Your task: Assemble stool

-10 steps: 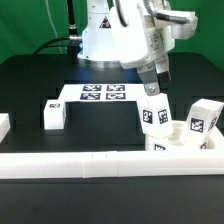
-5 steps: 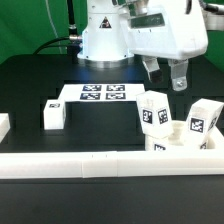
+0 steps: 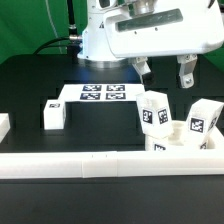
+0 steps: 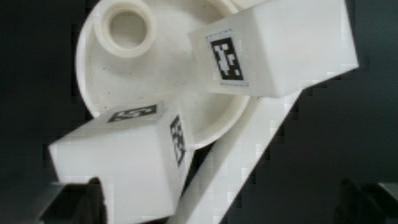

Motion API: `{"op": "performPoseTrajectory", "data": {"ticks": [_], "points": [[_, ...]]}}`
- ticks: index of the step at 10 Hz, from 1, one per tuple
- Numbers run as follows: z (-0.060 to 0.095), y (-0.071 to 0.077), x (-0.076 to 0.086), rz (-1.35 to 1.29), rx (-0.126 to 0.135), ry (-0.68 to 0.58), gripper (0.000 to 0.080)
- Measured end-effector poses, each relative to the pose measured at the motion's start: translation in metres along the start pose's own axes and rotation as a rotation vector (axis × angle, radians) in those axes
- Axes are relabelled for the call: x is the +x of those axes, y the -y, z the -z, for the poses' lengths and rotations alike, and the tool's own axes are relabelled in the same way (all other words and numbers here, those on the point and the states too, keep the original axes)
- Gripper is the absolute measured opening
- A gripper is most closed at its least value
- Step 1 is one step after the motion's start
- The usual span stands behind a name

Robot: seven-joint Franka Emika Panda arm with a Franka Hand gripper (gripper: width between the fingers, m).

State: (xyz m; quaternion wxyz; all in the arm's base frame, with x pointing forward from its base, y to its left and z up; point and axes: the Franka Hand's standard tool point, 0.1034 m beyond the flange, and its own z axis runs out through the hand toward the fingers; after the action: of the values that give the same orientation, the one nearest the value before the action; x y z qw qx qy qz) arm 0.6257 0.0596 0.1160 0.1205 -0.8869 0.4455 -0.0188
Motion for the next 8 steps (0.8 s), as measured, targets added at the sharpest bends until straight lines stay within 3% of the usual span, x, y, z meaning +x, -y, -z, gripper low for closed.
{"op": "performPoseTrajectory", "data": {"ticks": [1, 3, 8], "points": [[-0.0005, 0.0020, -0.0017, 0.173, -0.037, -0.034, 0.0649], [-0.0012, 0.0044, -0.0052, 0.362, -0.072, -0.054, 0.0649], [-0.0002, 0.0015, -0.0003, 0.689, -0.086, -0.046, 0.0649]]}}
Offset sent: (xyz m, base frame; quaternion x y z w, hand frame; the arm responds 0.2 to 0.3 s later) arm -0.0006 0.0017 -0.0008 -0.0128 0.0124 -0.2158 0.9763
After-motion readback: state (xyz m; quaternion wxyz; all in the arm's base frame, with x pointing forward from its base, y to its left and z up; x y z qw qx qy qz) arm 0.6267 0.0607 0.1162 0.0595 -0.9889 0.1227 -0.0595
